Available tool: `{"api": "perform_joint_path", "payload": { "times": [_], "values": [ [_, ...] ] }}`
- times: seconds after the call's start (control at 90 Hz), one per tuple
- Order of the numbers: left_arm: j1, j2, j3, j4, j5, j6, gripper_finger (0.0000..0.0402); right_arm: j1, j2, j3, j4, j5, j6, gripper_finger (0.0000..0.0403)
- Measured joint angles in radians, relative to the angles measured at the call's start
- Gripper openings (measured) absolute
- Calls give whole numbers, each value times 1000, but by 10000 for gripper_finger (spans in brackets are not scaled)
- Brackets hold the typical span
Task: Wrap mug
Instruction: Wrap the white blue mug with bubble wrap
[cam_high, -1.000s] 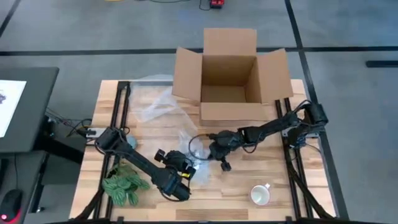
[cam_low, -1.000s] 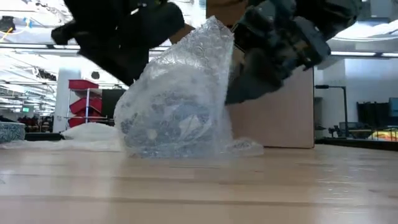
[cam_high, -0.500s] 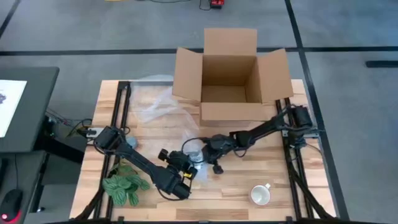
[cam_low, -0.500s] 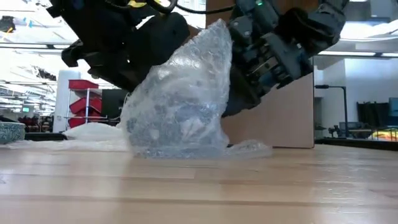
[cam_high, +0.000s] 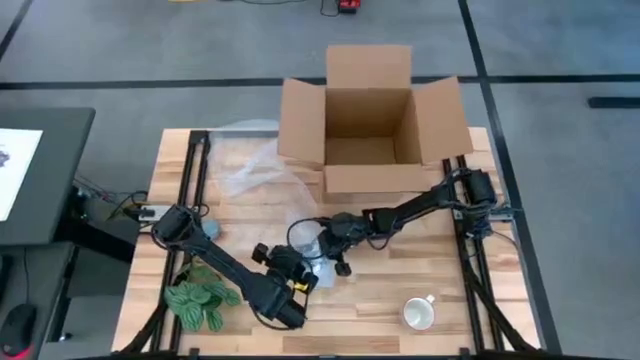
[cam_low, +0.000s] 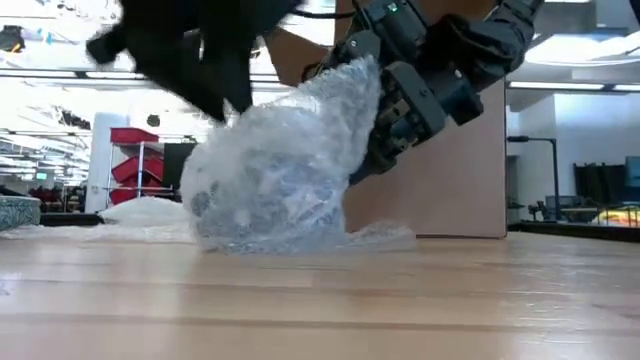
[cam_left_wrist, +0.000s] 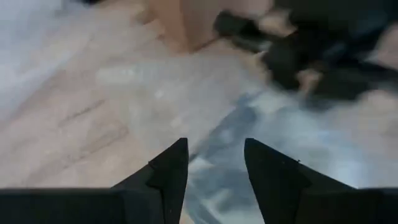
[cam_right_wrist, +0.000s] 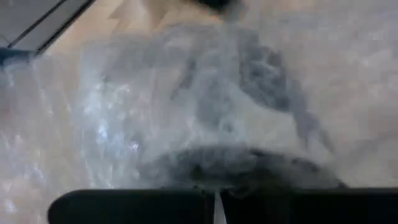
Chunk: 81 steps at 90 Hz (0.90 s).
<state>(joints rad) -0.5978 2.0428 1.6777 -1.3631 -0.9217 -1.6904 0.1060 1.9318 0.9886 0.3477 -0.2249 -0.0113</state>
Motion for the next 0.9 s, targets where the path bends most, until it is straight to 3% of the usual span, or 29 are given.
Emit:
{"api": "perform_joint_path", "payload": {
  "times": [0.222, 0.544, 0.722, 0.9],
  "values": [
    [13, -2, 75, -58, -20, 92, 141, -6, -86, 0, -170, -2, -52, 0],
    [47, -2, -105, -46, 63, -23, 141, 47, -276, -16, -593, -8, -120, 0],
    [47, -2, -168, 52, 62, -45, 141, 117, -280, -102, -310, -48, -105, 0],
    [46, -5, -193, 141, 56, 6, 141, 78, -181, -114, -56, -37, -10, 0]
  ]
}}
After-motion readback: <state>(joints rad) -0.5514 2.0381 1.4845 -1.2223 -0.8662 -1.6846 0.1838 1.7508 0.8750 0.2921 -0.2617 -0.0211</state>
